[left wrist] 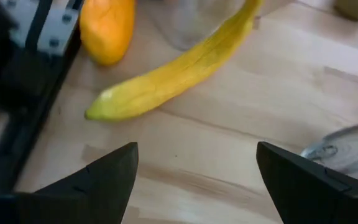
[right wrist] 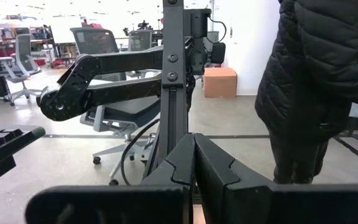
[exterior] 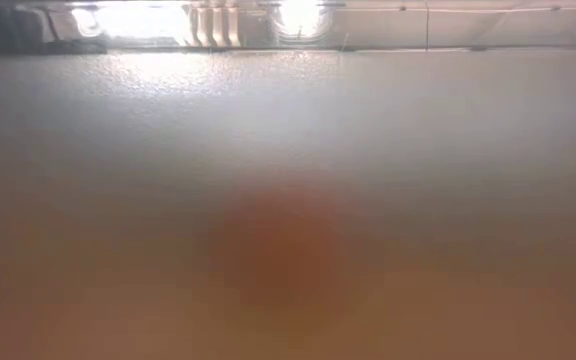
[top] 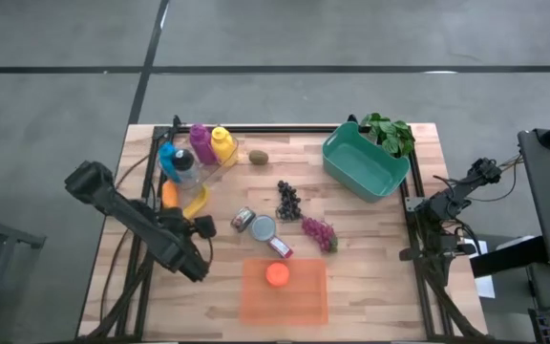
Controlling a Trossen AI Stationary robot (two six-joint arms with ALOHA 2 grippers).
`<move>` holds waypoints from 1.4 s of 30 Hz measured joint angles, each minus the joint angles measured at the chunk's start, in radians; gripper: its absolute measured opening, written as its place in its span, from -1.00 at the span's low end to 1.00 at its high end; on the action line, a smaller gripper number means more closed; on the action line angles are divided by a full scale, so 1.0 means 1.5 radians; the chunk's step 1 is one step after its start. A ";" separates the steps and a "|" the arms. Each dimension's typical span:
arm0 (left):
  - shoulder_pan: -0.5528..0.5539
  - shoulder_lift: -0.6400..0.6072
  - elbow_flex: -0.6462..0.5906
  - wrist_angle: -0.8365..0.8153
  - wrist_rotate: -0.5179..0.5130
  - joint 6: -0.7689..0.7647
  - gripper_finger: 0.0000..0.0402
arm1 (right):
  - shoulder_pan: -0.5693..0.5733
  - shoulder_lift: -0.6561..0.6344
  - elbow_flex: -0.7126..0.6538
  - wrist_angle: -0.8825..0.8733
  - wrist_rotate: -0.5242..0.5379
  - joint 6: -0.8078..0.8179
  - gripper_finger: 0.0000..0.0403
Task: Pick & Place Food Item
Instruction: Put the yellow mango into the orange bin
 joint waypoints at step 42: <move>0.040 0.180 -0.159 0.049 0.013 -0.125 0.64 | 0.000 0.000 0.000 0.000 0.000 0.000 -0.96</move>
